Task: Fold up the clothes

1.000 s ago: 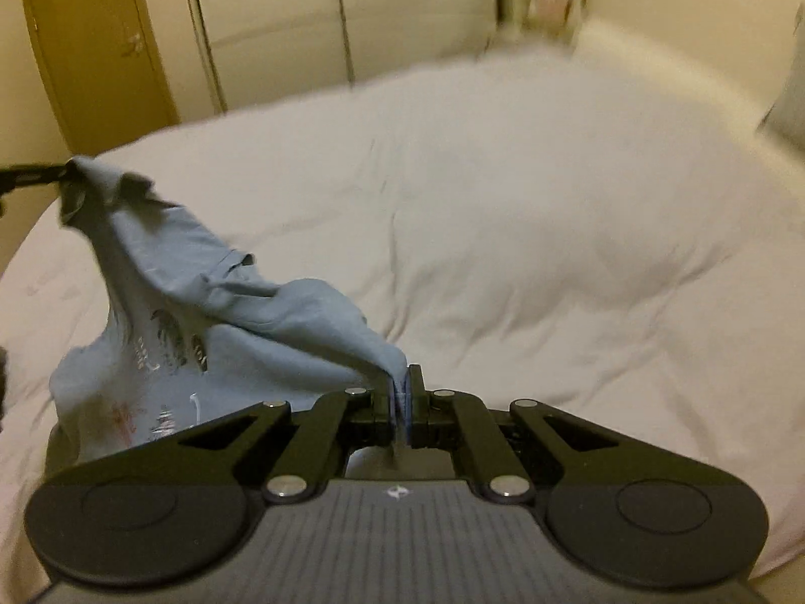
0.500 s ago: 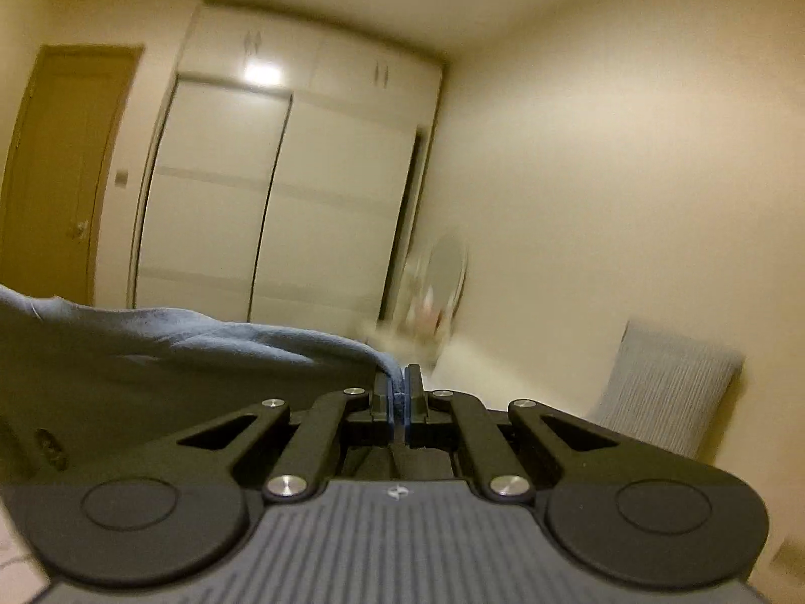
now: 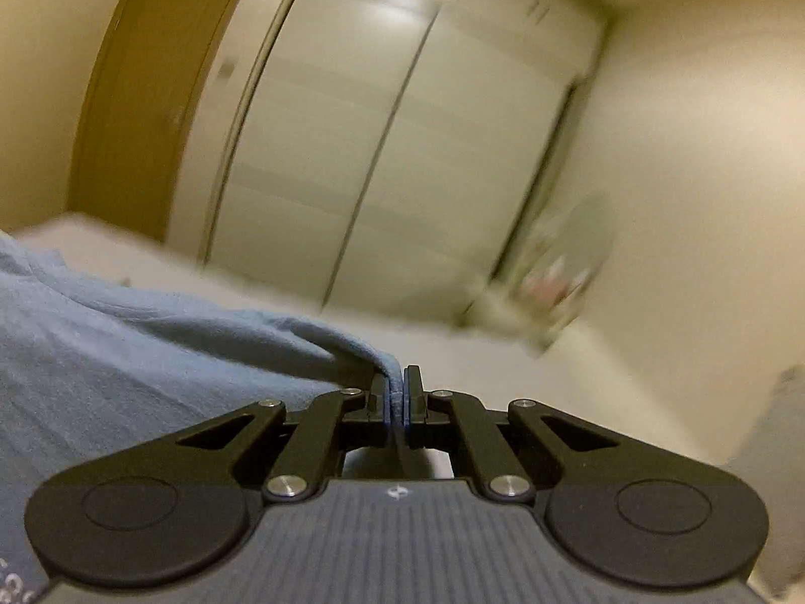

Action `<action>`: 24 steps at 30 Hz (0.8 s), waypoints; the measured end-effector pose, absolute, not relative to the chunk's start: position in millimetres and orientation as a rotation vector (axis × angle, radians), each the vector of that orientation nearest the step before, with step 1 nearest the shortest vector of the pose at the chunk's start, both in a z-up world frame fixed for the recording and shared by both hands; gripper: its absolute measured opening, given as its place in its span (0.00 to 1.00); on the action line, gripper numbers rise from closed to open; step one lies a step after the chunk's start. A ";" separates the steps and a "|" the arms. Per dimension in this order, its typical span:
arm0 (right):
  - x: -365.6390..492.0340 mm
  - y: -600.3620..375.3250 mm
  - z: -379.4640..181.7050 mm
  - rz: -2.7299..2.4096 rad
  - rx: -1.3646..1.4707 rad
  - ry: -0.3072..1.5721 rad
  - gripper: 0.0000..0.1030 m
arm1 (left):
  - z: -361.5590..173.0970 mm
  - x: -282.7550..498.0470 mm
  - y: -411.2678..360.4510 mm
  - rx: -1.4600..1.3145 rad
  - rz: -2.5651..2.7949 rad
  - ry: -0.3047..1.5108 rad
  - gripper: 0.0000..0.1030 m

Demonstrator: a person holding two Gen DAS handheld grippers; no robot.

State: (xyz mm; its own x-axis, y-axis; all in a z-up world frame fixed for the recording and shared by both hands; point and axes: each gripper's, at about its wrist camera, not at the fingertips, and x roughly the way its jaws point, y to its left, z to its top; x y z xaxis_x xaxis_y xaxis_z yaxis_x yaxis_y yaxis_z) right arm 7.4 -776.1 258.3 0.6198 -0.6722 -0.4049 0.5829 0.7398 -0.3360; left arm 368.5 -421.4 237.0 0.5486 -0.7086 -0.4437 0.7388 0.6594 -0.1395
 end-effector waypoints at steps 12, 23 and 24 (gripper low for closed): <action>58.8 -848.6 -23.7 -0.548 0.170 0.930 0.56 | -58.8 346.0 -403.1 0.069 -0.483 1.057 0.42; -136.5 -730.9 -53.3 -0.641 0.552 1.139 0.62 | -57.8 241.0 -335.0 0.080 -0.740 1.285 0.63; -151.6 -721.1 -55.3 -0.648 0.582 1.148 0.62 | -57.0 232.5 -330.1 0.088 -0.769 1.303 0.63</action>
